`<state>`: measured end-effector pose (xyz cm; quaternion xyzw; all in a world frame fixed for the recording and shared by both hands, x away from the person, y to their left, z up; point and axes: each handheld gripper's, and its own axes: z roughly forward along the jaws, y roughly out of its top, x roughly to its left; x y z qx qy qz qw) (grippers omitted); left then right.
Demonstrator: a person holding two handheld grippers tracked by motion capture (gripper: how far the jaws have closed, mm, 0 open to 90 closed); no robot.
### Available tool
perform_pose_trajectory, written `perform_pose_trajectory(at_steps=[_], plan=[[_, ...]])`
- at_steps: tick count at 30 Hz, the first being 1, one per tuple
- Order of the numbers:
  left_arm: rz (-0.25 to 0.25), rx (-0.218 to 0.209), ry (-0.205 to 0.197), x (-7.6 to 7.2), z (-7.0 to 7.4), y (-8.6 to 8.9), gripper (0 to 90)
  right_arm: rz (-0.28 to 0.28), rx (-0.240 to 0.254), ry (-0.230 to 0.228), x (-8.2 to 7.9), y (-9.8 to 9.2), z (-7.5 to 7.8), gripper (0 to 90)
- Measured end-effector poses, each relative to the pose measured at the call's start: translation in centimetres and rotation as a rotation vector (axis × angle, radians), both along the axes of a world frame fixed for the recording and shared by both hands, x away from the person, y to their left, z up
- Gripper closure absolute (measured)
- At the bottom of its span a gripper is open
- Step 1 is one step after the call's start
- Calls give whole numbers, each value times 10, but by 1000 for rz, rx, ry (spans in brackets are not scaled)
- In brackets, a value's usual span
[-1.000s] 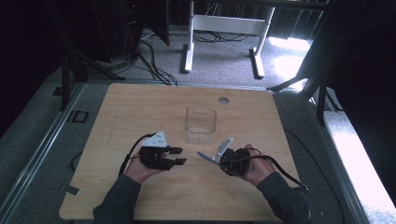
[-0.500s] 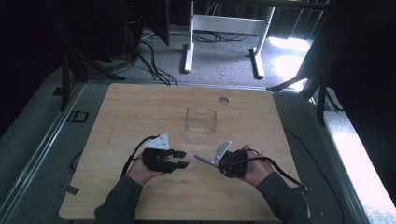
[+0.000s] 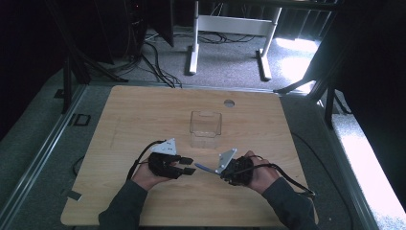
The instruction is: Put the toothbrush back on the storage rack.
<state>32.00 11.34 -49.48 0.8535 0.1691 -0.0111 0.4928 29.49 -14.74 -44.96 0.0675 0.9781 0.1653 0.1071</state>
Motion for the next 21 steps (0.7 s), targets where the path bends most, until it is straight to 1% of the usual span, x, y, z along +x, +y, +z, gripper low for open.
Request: perform_pose_trajectory(at_steps=[9,10,13,16,21], plan=[[-42,7,8,-2,0,-8,599,40,17,3,-2,1,0,813],[-46,2,10,-2,1,-8,601,43,18,3,-2,1,0,814],[-62,-4,13,-2,1,-10,615,52,25,2,-3,1,0,813],[-77,2,18,-2,1,-11,629,68,35,8,-4,1,1,813],[-112,0,24,-4,1,-14,664,91,35,15,-6,1,1,813]])
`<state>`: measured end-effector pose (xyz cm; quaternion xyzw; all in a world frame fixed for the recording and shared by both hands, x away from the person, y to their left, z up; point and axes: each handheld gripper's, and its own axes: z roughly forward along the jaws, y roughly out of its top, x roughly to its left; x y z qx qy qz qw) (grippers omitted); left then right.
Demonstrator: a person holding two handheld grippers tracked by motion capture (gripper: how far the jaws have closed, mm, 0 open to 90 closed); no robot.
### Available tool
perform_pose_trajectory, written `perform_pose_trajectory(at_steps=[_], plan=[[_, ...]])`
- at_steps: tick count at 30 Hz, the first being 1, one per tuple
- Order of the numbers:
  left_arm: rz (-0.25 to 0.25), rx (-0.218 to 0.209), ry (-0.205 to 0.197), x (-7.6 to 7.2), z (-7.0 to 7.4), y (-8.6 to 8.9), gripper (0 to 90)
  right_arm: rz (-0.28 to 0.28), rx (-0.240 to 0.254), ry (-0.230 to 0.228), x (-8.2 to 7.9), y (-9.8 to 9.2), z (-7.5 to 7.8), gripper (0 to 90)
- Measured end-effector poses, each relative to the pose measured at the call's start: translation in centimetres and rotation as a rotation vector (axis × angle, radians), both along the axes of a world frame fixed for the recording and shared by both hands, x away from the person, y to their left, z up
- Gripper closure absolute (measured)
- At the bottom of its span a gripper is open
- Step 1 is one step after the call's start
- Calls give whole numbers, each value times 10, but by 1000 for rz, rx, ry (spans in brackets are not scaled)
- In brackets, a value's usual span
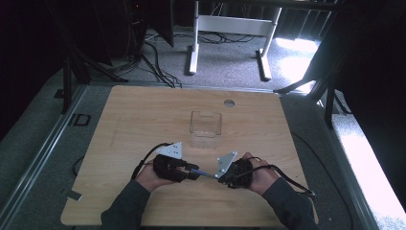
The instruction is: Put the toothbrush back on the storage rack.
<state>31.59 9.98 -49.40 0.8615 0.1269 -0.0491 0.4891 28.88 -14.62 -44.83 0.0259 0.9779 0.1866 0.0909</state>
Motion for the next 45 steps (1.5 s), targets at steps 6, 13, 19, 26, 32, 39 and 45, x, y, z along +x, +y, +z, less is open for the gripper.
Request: perform_pose_trajectory(at_steps=[6,13,19,26,32,39,45], plan=[[-25,9,12,-1,-2,-3,681,17,1,2,0,1,0,813],[-57,18,14,-2,-2,-6,703,34,-6,15,-1,2,-1,813],[-76,41,16,-3,-5,-10,744,55,-16,21,-3,2,-3,813],[-112,57,29,-5,-6,-13,791,61,-32,23,-3,3,-4,808],[-125,64,27,-8,-6,-14,810,56,-36,20,-3,3,-5,787],[-124,68,27,-8,-7,-12,812,33,-25,0,-2,3,-4,662],[-106,70,36,-6,-11,-9,813,-19,21,-11,2,-3,4,613]])
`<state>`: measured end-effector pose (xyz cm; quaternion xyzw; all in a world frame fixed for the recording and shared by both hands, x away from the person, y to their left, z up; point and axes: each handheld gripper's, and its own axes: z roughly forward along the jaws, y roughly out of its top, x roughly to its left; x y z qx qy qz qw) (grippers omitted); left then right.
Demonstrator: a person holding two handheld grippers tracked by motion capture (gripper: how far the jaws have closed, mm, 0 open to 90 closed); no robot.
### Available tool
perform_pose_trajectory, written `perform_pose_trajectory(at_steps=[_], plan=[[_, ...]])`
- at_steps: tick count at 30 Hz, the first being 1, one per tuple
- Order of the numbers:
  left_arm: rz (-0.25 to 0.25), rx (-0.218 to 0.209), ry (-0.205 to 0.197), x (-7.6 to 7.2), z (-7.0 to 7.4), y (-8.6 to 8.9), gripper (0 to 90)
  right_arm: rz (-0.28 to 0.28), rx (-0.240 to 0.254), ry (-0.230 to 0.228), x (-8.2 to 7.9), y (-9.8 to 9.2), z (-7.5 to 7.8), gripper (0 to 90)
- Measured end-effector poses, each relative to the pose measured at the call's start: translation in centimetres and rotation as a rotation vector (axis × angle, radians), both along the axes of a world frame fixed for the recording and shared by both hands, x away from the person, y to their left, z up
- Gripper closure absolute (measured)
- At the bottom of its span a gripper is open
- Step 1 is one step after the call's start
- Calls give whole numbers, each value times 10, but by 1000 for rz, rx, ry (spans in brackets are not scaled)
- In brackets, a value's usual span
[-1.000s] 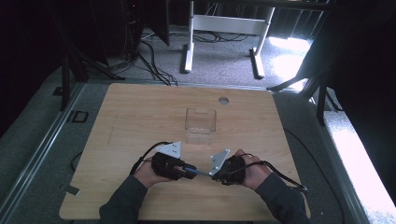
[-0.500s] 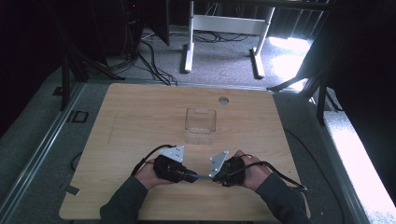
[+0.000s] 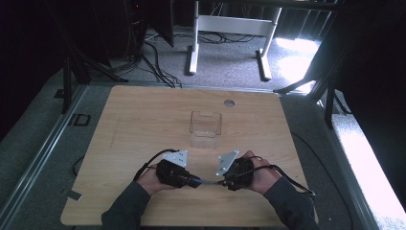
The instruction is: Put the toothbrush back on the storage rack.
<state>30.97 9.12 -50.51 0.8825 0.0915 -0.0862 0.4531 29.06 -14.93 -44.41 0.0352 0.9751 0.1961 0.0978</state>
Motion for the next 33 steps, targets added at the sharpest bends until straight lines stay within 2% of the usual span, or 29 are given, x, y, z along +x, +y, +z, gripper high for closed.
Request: perform_pose_trajectory(at_steps=[13,24,33], plan=[[73,-24,8,6,-2,17,812,-60,41,4,2,-8,1,599],[118,-61,-7,5,3,28,812,-96,96,25,2,-14,2,601],[165,-121,-2,1,2,39,812,-132,139,50,2,-18,-3,598]])
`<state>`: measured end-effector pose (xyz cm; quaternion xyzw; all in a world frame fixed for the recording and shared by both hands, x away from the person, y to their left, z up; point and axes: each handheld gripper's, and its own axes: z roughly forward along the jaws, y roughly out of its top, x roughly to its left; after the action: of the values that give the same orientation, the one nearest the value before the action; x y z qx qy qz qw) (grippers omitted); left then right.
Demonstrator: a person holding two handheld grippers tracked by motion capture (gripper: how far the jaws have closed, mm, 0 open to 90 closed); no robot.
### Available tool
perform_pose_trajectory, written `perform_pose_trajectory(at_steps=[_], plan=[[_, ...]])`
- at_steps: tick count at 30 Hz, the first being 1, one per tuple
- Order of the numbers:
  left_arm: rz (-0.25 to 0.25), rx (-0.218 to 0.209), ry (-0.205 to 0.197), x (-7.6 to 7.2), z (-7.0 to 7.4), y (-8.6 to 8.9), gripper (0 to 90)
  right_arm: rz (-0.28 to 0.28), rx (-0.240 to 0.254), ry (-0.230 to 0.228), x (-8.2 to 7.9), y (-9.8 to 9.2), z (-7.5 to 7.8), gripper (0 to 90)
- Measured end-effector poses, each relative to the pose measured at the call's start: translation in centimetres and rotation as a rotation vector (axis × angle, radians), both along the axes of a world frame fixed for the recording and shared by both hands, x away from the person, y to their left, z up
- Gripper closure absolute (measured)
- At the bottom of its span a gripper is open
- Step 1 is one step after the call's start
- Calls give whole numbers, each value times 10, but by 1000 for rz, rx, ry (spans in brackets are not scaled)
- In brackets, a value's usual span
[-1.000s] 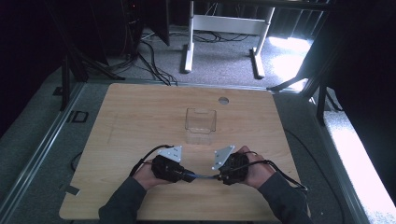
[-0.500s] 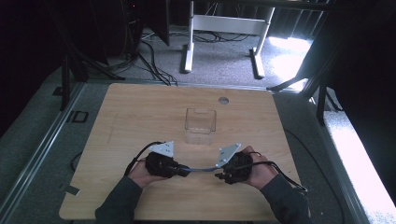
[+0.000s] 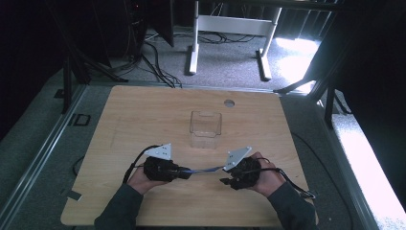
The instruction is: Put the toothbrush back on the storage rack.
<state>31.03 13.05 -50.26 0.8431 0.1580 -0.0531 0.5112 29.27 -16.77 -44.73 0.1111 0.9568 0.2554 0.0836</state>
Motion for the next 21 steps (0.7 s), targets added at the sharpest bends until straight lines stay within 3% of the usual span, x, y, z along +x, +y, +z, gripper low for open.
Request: perform_pose_trajectory(at_steps=[4,10,21], plan=[[29,-35,-5,-2,0,5,812,-28,-5,1,0,0,-3,596],[50,-43,-11,-3,1,7,812,-42,1,4,1,1,-6,597],[122,-52,-25,-3,4,14,812,-135,81,13,4,-3,-11,612]])
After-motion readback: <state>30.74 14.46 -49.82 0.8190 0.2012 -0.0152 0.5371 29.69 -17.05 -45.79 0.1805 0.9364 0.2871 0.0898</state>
